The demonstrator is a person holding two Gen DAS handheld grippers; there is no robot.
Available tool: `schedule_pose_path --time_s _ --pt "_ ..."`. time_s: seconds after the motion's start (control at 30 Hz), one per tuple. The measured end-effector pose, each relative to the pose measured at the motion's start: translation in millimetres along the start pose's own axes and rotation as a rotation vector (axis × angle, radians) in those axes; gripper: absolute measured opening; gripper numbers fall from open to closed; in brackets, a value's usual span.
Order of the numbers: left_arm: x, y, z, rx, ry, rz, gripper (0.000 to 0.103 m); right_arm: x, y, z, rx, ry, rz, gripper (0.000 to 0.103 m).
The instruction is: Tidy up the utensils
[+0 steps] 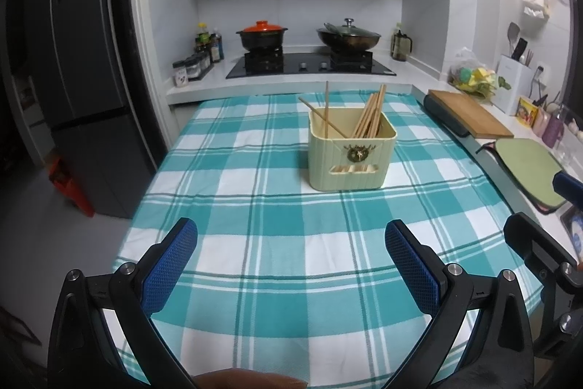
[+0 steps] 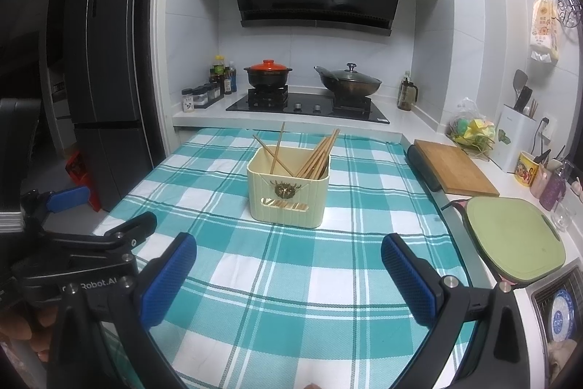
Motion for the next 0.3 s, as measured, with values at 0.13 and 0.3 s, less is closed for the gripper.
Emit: schedule_pose_path --time_s 0.13,0.3 --pt "-1.2 0.7 -1.5 -0.003 0.011 0.01 0.103 -0.7 0.3 0.2 -0.002 -0.001 -0.001 0.103" --pt "-2.3 1.7 -2.6 0.009 0.006 0.028 0.103 -2.9 0.0 2.3 -0.006 -0.006 -0.005 0.103"
Point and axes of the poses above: each gripper's, at about its wrist camera, not at the fingertips, and y roughly against the way its jaws point, z to its right, x to its top, the point moved 2 cm from there along -y, roughly the way its jaws point, and after that the axes turned 5 degrees about y, right-handed, at the moved point
